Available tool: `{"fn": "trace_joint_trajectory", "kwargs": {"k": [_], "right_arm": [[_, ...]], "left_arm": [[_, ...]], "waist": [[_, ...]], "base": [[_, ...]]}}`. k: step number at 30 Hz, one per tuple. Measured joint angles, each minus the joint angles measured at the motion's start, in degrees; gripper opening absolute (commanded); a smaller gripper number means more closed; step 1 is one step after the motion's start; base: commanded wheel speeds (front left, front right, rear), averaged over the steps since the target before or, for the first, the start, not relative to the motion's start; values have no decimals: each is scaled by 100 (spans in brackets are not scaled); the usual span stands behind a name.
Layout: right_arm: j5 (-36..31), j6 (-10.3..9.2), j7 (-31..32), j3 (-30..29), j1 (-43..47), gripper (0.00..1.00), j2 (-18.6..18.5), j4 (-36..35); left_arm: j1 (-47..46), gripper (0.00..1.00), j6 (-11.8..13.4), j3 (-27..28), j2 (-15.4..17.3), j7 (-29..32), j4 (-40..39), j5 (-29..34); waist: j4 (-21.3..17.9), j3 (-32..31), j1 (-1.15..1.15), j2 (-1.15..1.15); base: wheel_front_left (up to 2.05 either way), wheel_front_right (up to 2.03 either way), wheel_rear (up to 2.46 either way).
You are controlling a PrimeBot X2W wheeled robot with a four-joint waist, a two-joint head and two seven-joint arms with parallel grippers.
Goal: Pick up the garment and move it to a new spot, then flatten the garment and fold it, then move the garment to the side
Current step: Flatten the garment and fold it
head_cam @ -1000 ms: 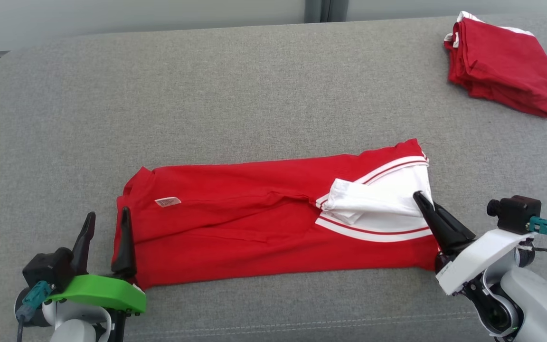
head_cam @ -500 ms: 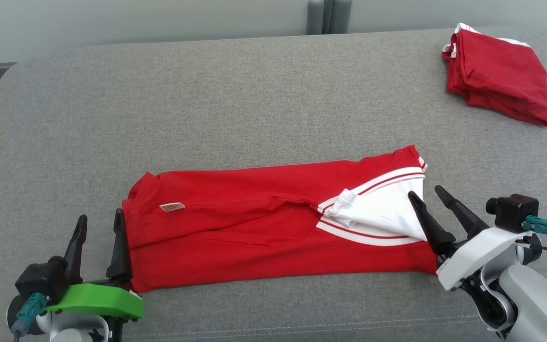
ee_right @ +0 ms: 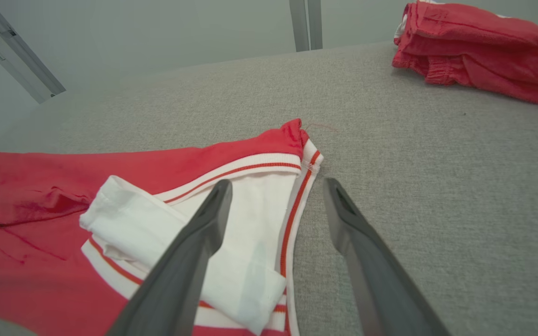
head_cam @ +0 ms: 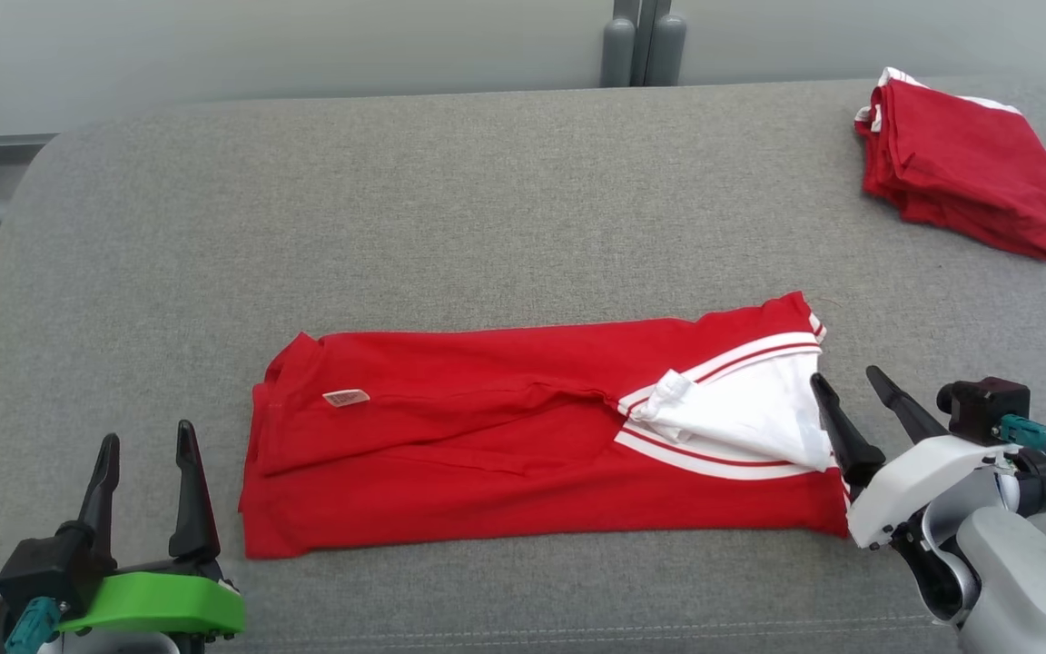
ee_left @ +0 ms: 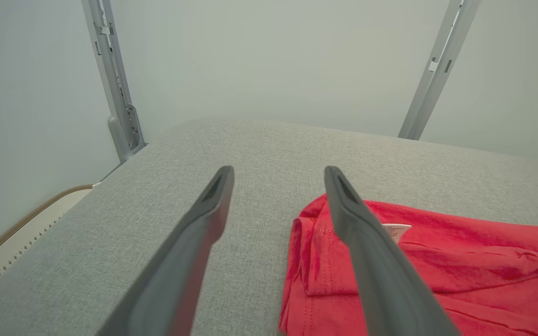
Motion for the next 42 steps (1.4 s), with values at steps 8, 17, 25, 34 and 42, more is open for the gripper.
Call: {"fn": "trace_joint_trajectory", "kwargs": {"k": [8, 17, 25, 34, 42], "right_arm": [[-296, 0, 268, -276, -372, 100, 367, 779], [-411, 0, 645, -380, -711, 100, 630, 1645], [-324, -2, 843, -274, -808, 24, 765, 1859], [-180, 7, 661, -194, -921, 0, 716, 1847], [-174, 5, 432, -354, -1077, 0, 221, 1900]], "left_arm": [[41, 100, 0, 56, -53, 0, -53, 74], [37, 100, 0, 3, -67, 0, -57, 74], [15, 100, 0, -12, -70, 0, -31, 33], [-31, 100, 0, -4, -71, 0, -7, -11], [-31, 100, 0, 5, -73, 0, 7, -12]], "waist": [[159, -2, 0, 0], [323, 88, 0, 0], [390, 194, 0, 0], [355, 254, 0, 0], [188, 247, 0, 0]], "base": [[0, 0, 0], [0, 0, 0], [0, 0, 0], [0, 0, 0], [0, 0, 0]]}}
